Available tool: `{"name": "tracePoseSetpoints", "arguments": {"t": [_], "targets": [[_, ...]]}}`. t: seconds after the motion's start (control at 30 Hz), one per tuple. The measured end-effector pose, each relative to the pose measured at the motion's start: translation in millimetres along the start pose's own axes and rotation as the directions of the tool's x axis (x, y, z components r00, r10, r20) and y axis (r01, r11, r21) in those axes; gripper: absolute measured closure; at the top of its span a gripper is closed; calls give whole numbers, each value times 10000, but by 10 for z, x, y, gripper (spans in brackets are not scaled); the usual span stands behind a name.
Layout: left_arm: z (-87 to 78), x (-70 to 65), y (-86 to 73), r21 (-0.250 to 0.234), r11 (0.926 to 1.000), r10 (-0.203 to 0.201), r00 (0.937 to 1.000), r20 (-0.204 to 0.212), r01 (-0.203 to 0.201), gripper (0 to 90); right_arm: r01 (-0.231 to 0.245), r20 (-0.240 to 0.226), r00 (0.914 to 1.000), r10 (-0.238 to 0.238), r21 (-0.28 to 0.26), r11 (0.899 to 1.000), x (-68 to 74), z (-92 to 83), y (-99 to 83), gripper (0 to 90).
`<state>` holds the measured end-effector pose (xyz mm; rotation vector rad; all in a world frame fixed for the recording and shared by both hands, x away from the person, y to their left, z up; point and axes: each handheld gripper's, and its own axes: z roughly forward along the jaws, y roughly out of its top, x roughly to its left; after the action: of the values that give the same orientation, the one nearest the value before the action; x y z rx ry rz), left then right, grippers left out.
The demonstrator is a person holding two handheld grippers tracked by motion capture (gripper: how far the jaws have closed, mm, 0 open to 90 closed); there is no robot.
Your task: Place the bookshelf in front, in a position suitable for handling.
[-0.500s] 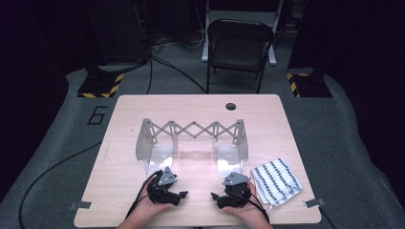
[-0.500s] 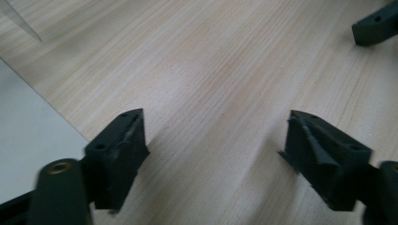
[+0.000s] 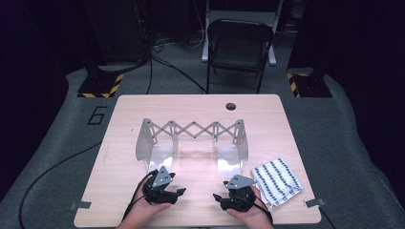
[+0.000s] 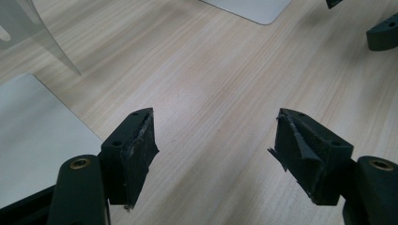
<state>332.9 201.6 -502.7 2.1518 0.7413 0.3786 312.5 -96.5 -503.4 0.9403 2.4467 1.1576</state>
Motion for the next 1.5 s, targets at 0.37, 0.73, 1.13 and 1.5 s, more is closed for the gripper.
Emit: {"name": "tracePoseSetpoints", "arguments": {"t": [0.37,0.73,1.13,1.5], "targets": [[-1,5,62,52,9999,-154,9996,256,153,311,3,-49,10000,-2,151,9999,-53,-173,-40,416],[28,-5,137,-113,9997,-226,9989,415,231,336,-1079,230,9938,1090,-426,9932,-289,-660,-191,443],[124,20,221,-152,9993,-329,9972,669,340,338,-2674,2185,9338,2834,-999,9584,-766,-920,-550,340],[136,1,230,-37,9999,-105,9969,774,109,338,-2583,3735,8844,2800,-1081,9600,-1009,-906,-657,219]]}}
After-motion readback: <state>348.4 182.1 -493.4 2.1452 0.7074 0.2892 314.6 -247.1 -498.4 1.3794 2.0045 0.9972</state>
